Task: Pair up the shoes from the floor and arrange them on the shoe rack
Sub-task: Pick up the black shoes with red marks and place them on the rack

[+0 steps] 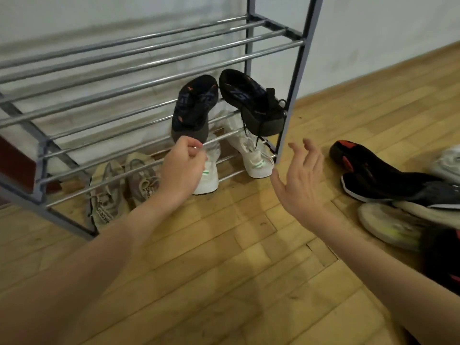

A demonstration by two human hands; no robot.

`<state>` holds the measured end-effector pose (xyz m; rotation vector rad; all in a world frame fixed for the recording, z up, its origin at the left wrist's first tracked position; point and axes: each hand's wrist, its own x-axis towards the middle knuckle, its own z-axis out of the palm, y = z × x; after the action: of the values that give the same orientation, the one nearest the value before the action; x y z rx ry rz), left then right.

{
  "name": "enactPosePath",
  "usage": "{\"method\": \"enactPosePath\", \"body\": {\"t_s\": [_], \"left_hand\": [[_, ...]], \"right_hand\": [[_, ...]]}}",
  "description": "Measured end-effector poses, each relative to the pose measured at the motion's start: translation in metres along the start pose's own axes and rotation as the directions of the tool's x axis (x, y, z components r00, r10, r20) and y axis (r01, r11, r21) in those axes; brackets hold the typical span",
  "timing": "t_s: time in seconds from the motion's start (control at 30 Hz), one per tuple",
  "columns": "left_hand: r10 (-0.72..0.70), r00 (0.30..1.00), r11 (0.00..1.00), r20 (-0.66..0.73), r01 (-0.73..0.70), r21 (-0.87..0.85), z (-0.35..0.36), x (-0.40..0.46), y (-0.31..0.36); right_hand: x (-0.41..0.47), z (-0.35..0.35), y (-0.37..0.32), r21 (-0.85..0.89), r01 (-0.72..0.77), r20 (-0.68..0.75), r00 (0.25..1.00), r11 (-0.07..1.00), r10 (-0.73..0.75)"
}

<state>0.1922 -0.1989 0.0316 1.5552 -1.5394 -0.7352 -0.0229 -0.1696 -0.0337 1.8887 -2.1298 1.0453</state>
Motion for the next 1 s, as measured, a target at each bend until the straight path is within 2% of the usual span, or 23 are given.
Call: {"method": "enactPosePath", "body": {"t_s": [0.1,0.2,0.33,0.43,0.57,0.7,0.77,0.87,1.0], "left_hand": [[-0.044,0.983,0.999,0.177,0.041,0.023,0.019,-0.005,0.008],[-0.143,0.947,0.988,0.287,0.121,0.092,0.048,-0.015,0.009],[-0.200,0.862,0.974,0.466,0.122,0.192,0.095,-0.044,0.006],[-0.204,0.811,0.976,0.548,0.126,0.177,0.129,-0.064,0.005],[-0.204,0.739,0.979,0.642,0.139,0.151,0.167,-0.088,0.009],[-0.180,0.686,0.984,0.705,0.116,0.138,0.194,-0.109,0.016],[-0.175,0.663,0.984,0.728,0.099,0.147,0.203,-0.116,0.018],[-0.167,0.651,0.986,0.741,0.097,0.137,0.215,-0.123,0.024],[-0.162,0.642,0.987,0.749,0.100,0.127,0.221,-0.127,0.030]], "right_hand": [[-0.026,-0.009,0.029,-0.119,-0.060,0.162,0.984,0.991,0.079],[-0.057,-0.024,0.048,-0.206,-0.154,0.312,0.925,0.966,0.214],[-0.099,-0.045,0.079,-0.287,-0.206,0.403,0.860,0.935,0.314],[-0.121,-0.064,0.108,-0.359,-0.273,0.358,0.843,0.892,0.402],[-0.146,-0.096,0.144,-0.403,-0.454,0.219,0.795,0.795,0.565],[-0.169,-0.119,0.173,-0.414,-0.648,0.092,0.670,0.640,0.737],[-0.180,-0.124,0.185,-0.410,-0.721,0.078,0.583,0.558,0.809],[-0.187,-0.128,0.193,-0.317,-0.823,0.090,0.468,0.471,0.879],[-0.183,-0.130,0.198,-0.187,-0.882,0.074,0.426,0.432,0.902]]}}
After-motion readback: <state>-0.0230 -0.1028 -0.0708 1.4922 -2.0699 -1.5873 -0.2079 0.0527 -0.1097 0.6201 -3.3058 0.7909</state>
